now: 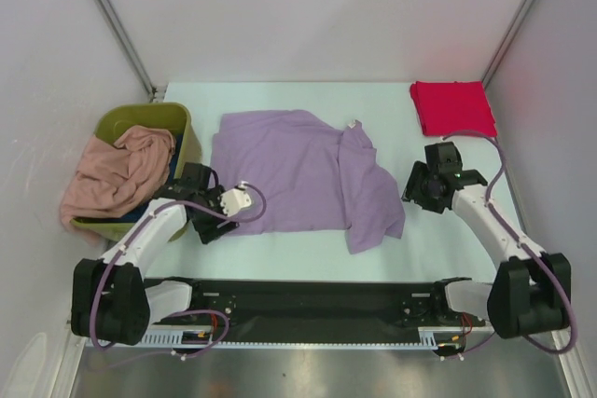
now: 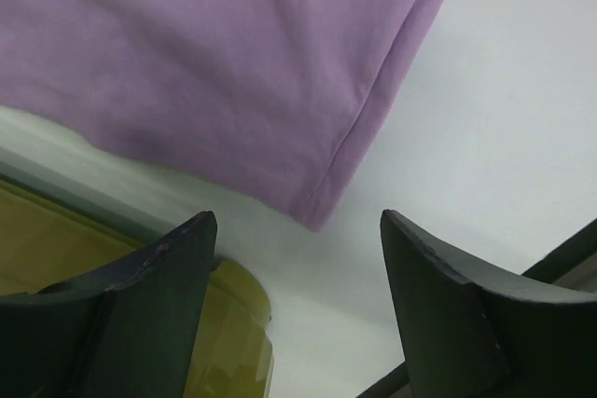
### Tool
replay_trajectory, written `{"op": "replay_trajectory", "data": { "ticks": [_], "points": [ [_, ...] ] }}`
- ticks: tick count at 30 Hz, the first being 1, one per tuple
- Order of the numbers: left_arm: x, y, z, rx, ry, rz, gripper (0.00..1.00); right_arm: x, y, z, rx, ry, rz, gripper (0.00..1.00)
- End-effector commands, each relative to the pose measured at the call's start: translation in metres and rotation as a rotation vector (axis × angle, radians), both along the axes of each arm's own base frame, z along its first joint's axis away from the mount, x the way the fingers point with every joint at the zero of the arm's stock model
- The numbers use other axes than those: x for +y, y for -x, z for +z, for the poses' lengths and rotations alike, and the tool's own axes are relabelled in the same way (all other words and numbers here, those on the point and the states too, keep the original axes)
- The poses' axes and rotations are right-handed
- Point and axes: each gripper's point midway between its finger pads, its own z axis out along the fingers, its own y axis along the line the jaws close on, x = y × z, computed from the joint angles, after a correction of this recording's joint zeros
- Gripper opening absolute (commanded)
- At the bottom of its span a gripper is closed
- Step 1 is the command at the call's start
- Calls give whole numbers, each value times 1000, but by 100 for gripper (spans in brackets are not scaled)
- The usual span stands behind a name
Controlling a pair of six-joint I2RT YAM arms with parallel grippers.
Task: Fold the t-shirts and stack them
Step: Flatten the tshirt out
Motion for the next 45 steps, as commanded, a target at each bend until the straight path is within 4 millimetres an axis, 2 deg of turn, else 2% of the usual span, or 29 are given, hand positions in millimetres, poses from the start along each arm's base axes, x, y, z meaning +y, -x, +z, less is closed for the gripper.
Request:
{"op": "replay_trajectory", "data": {
  "ticks": [1,6,11,13,15,16,18,19,20,21,22,23,24,26,27,28,30,31,33,34,35,37,38,39,41,42,43,44,45],
  "points": [
    [32,-17,-7,-101,-204,-56,77,0,-1,-23,58,11,42,62],
    [52,-5,-34,-70,-318,-74,77,10,-2,-48,108,-17,62,65],
    [48,-8,-44,-73,-291,-39,74,15,0,-79,166,1,80,64],
    [45,-10,-46,-70,-271,-12,68,17,0,-88,187,-3,88,62],
    [42,-9,-49,-56,-250,-10,62,24,0,-95,202,-29,107,52],
    [40,-9,-50,-56,-238,-1,51,26,-1,-96,200,-34,112,40],
    [37,-9,-53,-54,-218,3,38,28,-1,-100,207,-49,110,28],
    [36,-11,-52,-53,-212,21,26,29,-1,-100,207,-59,107,22],
    [30,-12,-52,-48,-181,25,18,30,-2,-98,199,-68,106,6],
    [26,-12,-51,-44,-152,35,10,30,-6,-90,173,-79,99,0],
    [23,-18,-44,-55,-130,69,0,29,-8,-84,154,-82,86,0],
    [20,-22,-39,-68,-112,85,0,27,-8,-77,146,-85,76,0],
    [17,-27,-29,-96,-81,126,0,21,-18,-54,77,-94,54,0],
    [14,-45,0,-176,-46,169,0,12,-18,-26,31,-98,29,0],
    [13,-51,13,-208,-26,196,0,1,-21,-11,-3,-96,-5,0],
    [11,-59,43,-276,-1,203,0,-4,-29,32,-124,-101,-10,0],
    [11,-63,71,-335,20,216,0,-15,-22,70,-188,-88,-22,0],
    [10,-63,101,-395,39,217,0,-22,-15,110,-271,-81,-34,0],
    [12,-59,128,-448,51,221,0,-34,-6,150,-352,-57,-49,0],
    [13,-57,148,-479,58,224,0,-37,0,166,-384,-47,-51,0],
    [14,-52,166,-526,70,225,0,-36,10,199,-446,-43,-44,0],
    [15,-41,185,-552,75,220,0,-35,21,225,-494,-41,-31,0],
    [11,-35,209,-602,109,199,0,-34,30,244,-534,-41,-26,0],
    [6,-28,213,-599,113,139,0,-34,35,252,-550,-41,-21,0],
    [-11,-4,194,-489,156,28,1,-33,42,258,-565,-43,-20,0],
    [-17,2,181,-446,175,17,21,-32,44,247,-544,-49,-19,0],
    [-22,2,157,-394,190,25,30,-30,44,242,-542,-59,-17,0],
    [-31,3,146,-361,217,25,34,-28,45,232,-526,-73,-13,0],
    [-53,7,136,-310,279,-10,50,-27,48,214,-494,-80,-17,0]
  ]
}}
